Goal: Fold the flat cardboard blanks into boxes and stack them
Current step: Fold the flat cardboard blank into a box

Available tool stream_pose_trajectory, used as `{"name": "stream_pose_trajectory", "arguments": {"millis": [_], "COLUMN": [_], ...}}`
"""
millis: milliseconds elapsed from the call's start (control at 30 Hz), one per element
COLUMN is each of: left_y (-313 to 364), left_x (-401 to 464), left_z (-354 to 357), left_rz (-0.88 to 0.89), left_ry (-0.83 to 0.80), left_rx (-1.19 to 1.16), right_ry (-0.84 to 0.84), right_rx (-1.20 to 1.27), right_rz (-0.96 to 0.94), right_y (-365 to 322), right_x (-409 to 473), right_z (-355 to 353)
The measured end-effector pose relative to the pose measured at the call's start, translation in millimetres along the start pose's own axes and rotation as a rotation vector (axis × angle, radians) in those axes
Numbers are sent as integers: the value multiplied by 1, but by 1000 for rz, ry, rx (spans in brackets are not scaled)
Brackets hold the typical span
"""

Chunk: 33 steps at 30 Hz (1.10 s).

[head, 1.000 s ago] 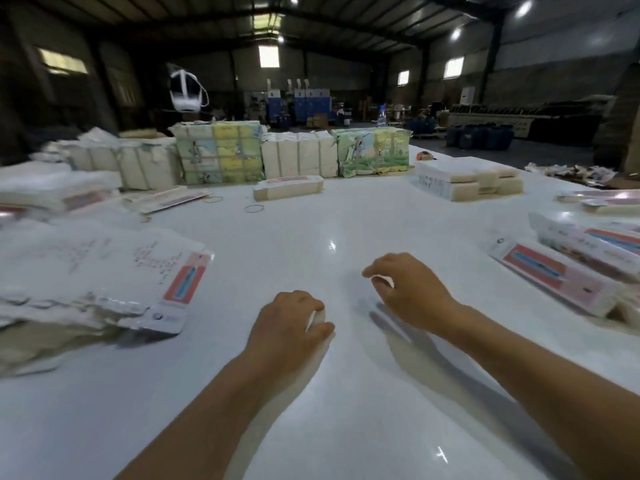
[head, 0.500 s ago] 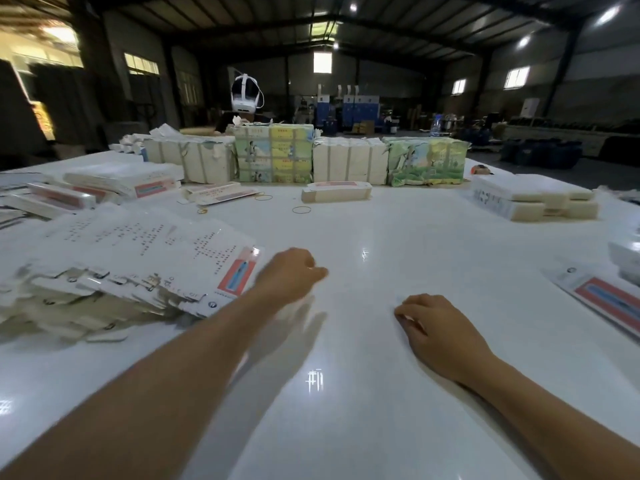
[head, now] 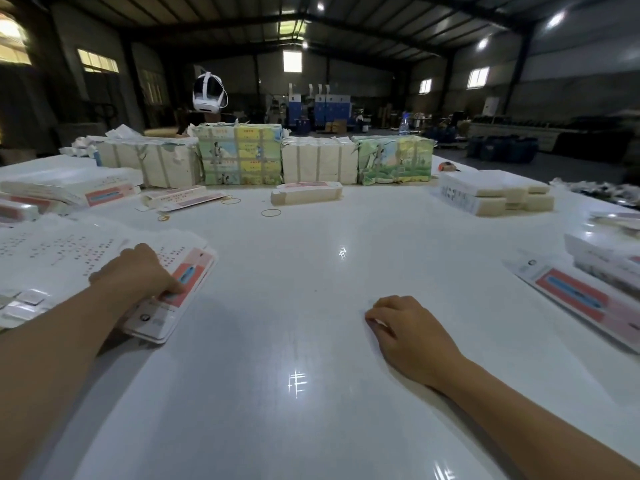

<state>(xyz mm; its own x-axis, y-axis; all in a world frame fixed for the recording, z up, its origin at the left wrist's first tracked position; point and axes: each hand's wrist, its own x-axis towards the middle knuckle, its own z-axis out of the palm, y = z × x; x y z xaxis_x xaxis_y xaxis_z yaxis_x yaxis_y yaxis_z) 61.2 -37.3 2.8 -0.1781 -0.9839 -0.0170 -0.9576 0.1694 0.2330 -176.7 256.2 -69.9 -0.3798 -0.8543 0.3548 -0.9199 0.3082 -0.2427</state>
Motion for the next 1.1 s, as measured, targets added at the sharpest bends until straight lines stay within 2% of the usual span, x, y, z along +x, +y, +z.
{"name": "stream_pose_trajectory", "arguments": {"millis": [333, 467, 567, 633, 700, 767, 800, 967, 1100], "left_y": [4, 21, 41, 56, 67, 74, 75, 67, 66], "left_x": [-12, -24, -51, -77, -100, -117, -123, -134, -147], "left_z": [-11, -26, -26, -18, -3, 16, 26, 50, 57], "left_rz": [14, 198, 393, 541, 647, 700, 711, 733, 813], "left_ry": [242, 230, 75, -80, -177, -215, -226, -257, -74], "left_rx": [-94, -339, -565, -604, -569, -510, -492, -421, -326], "right_ry": [3, -24, -28, 97, 184, 79, 30, 17, 12], "right_rx": [-16, -16, 44, 257, 764, 1220, 1314, 1463, 1393], "right_rz": [5, 16, 58, 149, 312, 456, 492, 558, 490], "right_y": [-1, -1, -3, -7, -14, -21, -22, -21, -25], "right_x": [0, 1, 1, 1, -2, -4, -5, -7, -6], "right_z": [-1, -1, -3, -8, -18, -26, -28, -29, -25]}}
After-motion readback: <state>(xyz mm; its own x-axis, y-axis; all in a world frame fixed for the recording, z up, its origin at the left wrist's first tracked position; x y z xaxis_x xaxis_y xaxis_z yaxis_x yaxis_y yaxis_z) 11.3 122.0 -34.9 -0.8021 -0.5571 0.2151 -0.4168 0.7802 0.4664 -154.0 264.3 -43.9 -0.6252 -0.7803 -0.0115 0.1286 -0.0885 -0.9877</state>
